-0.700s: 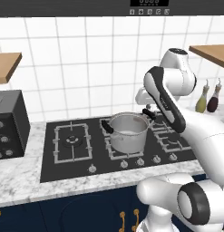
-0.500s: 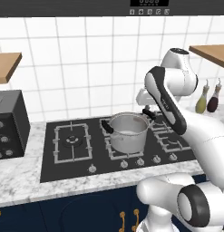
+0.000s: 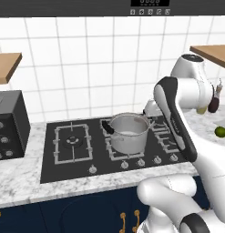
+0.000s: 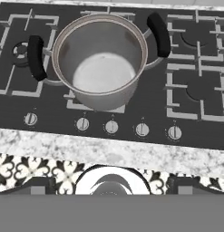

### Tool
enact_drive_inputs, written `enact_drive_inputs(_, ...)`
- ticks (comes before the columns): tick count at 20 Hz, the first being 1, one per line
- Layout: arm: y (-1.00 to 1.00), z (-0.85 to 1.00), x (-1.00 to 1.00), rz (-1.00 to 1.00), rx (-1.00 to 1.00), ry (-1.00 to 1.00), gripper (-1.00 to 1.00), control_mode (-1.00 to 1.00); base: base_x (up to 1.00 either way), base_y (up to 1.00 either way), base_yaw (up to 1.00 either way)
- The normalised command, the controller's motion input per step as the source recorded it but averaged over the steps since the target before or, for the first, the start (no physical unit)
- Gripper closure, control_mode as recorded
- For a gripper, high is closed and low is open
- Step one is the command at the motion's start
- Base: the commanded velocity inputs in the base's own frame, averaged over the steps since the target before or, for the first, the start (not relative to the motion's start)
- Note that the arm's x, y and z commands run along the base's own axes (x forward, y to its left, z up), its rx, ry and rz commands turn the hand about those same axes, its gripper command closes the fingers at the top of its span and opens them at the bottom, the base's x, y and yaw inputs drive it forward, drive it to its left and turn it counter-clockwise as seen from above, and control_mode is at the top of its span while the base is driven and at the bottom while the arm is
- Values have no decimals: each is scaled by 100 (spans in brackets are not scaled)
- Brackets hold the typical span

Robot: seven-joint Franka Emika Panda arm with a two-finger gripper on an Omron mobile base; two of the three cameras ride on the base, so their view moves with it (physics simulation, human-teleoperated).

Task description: Put the lime and carrot in the pot. Retrieve the spatula and lightly stir the vegetables in the pot.

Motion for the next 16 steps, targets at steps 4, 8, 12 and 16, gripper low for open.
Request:
enact_drive_inputs(4,-31,-13,-40,-4,-11,4,-100,-100,0,0,0)
enact_drive_inputs(8,-40,-14,-21,-2,-8,0,-100,-100,0,0,0)
enact_drive_inputs(12,-69,-12,0,-1,-1,3,-100,-100,0,0,0)
enact_drive_inputs(16,-50,-3,-14,0,0,3,-100,-100,0,0,0)
